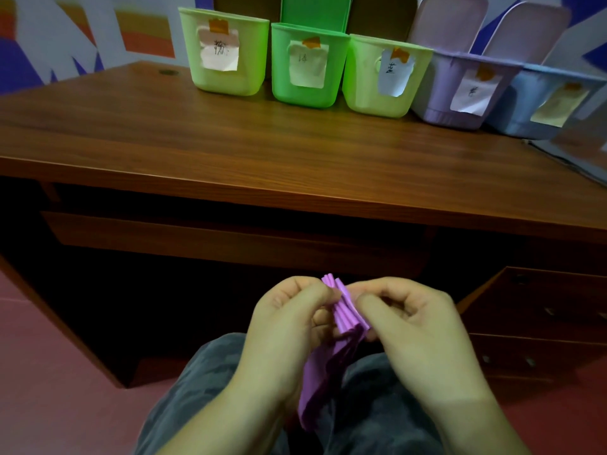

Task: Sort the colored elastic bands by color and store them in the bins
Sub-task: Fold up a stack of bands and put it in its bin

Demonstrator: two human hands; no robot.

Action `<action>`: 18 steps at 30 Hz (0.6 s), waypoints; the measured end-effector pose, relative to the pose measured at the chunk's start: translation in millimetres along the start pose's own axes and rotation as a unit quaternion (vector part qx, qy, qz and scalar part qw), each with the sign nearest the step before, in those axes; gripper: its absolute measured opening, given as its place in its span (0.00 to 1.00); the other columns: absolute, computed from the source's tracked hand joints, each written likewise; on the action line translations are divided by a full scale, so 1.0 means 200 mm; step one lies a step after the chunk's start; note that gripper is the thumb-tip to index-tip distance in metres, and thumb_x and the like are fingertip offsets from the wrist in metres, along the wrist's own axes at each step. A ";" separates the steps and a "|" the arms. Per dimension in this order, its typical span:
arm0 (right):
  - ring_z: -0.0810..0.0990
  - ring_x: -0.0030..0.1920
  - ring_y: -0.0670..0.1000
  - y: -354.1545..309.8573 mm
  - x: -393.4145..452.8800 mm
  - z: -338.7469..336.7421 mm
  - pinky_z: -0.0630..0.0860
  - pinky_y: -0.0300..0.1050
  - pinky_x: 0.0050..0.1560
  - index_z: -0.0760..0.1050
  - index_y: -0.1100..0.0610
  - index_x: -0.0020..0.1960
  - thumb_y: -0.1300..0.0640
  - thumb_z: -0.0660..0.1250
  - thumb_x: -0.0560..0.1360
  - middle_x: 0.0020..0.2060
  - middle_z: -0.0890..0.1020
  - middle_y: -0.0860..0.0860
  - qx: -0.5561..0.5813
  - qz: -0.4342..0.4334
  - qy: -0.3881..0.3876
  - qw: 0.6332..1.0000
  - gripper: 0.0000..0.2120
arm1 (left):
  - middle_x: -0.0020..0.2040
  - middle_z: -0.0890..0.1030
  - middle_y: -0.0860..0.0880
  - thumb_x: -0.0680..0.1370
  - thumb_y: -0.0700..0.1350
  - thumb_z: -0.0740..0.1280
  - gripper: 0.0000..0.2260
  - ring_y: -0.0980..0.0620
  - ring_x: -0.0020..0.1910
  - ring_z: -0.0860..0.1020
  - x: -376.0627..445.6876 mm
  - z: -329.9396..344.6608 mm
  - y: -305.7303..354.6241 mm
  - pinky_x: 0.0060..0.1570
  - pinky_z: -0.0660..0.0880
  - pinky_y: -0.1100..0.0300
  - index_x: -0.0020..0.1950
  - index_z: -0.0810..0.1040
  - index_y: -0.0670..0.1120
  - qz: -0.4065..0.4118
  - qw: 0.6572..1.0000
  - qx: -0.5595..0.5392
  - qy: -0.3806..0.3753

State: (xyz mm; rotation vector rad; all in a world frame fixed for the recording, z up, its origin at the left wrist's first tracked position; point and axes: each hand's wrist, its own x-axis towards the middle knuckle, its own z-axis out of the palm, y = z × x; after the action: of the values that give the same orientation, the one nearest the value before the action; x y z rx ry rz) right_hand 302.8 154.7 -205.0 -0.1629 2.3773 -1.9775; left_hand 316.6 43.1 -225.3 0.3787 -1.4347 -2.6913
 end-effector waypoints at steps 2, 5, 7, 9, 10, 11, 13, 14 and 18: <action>0.80 0.32 0.45 0.00 0.00 0.01 0.74 0.33 0.32 0.83 0.58 0.40 0.64 0.70 0.70 0.33 0.84 0.54 0.024 0.021 -0.026 0.999 0.04 | 0.29 0.73 0.41 0.68 0.32 0.66 0.05 0.51 0.25 0.74 0.00 -0.01 0.00 0.28 0.75 0.62 0.34 0.74 0.40 -0.001 1.000 -0.011 -0.004; 0.81 0.32 0.45 0.01 0.00 0.01 0.75 0.33 0.32 0.80 0.62 0.44 0.62 0.71 0.67 0.33 0.83 0.55 0.124 0.083 -0.075 0.986 0.06 | 0.31 0.75 0.38 0.61 0.36 0.66 0.03 0.48 0.27 0.76 -0.01 -0.02 0.01 0.30 0.76 0.59 0.33 0.75 0.39 0.000 0.999 -0.032 -0.015; 0.81 0.32 0.47 0.02 0.01 0.01 0.77 0.36 0.34 0.79 0.62 0.44 0.59 0.70 0.62 0.34 0.83 0.56 0.178 0.116 -0.100 0.972 0.12 | 0.29 0.75 0.39 0.57 0.33 0.68 0.07 0.48 0.26 0.75 -0.02 -0.01 0.02 0.28 0.74 0.60 0.33 0.75 0.39 -0.001 0.999 -0.032 -0.020; 0.80 0.33 0.48 0.02 0.01 0.00 0.77 0.37 0.35 0.80 0.62 0.43 0.56 0.69 0.60 0.35 0.83 0.56 0.180 0.123 -0.102 0.971 0.14 | 0.27 0.74 0.42 0.59 0.36 0.67 0.05 0.49 0.25 0.73 -0.03 -0.02 0.04 0.27 0.72 0.62 0.33 0.73 0.39 0.008 1.000 -0.020 -0.016; 0.80 0.33 0.49 0.02 0.01 -0.01 0.77 0.37 0.35 0.80 0.62 0.43 0.55 0.69 0.60 0.35 0.83 0.57 0.165 0.118 -0.092 0.975 0.14 | 0.26 0.74 0.43 0.62 0.35 0.65 0.02 0.50 0.25 0.73 -0.03 -0.02 0.04 0.27 0.71 0.62 0.33 0.73 0.40 0.013 1.000 -0.015 -0.013; 0.80 0.33 0.49 0.03 0.01 -0.02 0.77 0.38 0.34 0.81 0.61 0.42 0.56 0.70 0.62 0.35 0.84 0.57 0.140 0.108 -0.080 0.981 0.12 | 0.26 0.74 0.44 0.66 0.33 0.63 0.04 0.51 0.25 0.72 -0.02 -0.02 0.04 0.28 0.71 0.62 0.33 0.72 0.40 0.016 1.000 -0.007 -0.008; 0.80 0.32 0.47 0.03 0.02 -0.04 0.76 0.37 0.34 0.82 0.60 0.41 0.61 0.72 0.67 0.34 0.84 0.57 0.071 0.075 -0.051 0.993 0.04 | 0.28 0.72 0.44 0.70 0.31 0.61 0.07 0.51 0.26 0.71 -0.01 -0.04 0.03 0.30 0.68 0.60 0.34 0.72 0.40 0.019 1.000 0.000 0.005; 0.79 0.32 0.45 0.04 0.03 -0.05 0.74 0.35 0.34 0.82 0.59 0.40 0.62 0.72 0.69 0.33 0.84 0.55 0.032 0.053 -0.035 0.997 0.01 | 0.30 0.71 0.43 0.71 0.31 0.61 0.06 0.50 0.27 0.69 -0.01 -0.05 0.03 0.31 0.66 0.59 0.35 0.72 0.40 0.018 1.000 0.003 0.015; 0.76 0.29 0.40 0.06 0.05 -0.10 0.71 0.29 0.32 0.82 0.55 0.39 0.61 0.70 0.72 0.31 0.83 0.50 -0.064 -0.004 0.029 0.998 0.04 | 0.35 0.66 0.43 0.64 0.36 0.66 0.04 0.50 0.30 0.65 0.02 -0.08 0.02 0.33 0.64 0.59 0.35 0.71 0.41 0.020 0.999 -0.010 0.035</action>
State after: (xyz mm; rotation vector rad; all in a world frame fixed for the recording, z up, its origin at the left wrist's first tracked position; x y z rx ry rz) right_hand 290.3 174.6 -212.2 -0.1202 2.5441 -1.8576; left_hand 317.0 28.3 -231.3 0.4341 -1.3797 -2.6320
